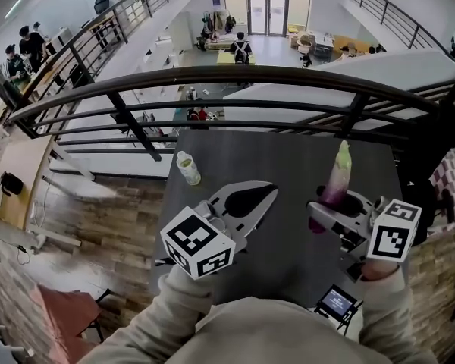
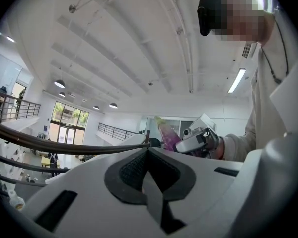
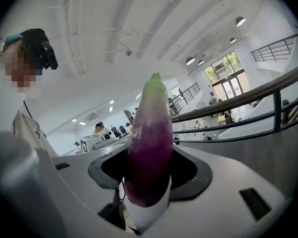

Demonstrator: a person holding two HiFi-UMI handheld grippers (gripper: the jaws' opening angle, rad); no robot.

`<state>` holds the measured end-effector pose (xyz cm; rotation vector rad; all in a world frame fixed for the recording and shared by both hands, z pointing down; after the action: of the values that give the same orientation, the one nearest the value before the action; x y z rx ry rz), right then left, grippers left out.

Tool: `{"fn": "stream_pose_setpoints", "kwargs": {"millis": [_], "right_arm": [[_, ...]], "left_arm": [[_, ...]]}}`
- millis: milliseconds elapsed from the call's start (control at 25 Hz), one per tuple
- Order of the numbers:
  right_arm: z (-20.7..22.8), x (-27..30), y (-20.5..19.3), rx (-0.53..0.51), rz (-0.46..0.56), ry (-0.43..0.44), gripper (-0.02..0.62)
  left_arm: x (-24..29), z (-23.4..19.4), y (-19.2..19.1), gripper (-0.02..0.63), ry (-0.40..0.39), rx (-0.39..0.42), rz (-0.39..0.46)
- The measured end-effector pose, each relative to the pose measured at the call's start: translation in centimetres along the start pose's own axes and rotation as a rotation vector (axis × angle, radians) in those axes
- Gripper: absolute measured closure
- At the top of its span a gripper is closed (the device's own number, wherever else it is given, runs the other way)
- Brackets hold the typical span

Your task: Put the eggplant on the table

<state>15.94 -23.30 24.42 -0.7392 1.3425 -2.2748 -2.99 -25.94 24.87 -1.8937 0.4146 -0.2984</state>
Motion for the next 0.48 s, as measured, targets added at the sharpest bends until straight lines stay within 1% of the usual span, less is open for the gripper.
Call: {"fn": "stream_pose_setpoints", "kwargs": {"millis": [280,480], "right_arm": [[0.14,-0.34,0.07,-0.012,0.013,0.014,0.359],[0.07,-0.13,-0.04,-0.013,0.011,0.01,0.36]], "left_arm": [[0.56,0.69,0.17,0.6,-0.008,0.015,0.007],[0.27,0.35,0.01,0.6,-0.009,0.007,0.011]]}}
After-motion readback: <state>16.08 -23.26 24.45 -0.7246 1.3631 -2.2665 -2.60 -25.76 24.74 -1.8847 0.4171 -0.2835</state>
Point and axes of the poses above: the fingertips, and each gripper's own axes: x forward along the fingers, z to its right, y out of its top, the point moved 7 cm from there along -x, backward along the fingers, and after that the axes turned 10 degrees about -x, right-handed, at the moved point
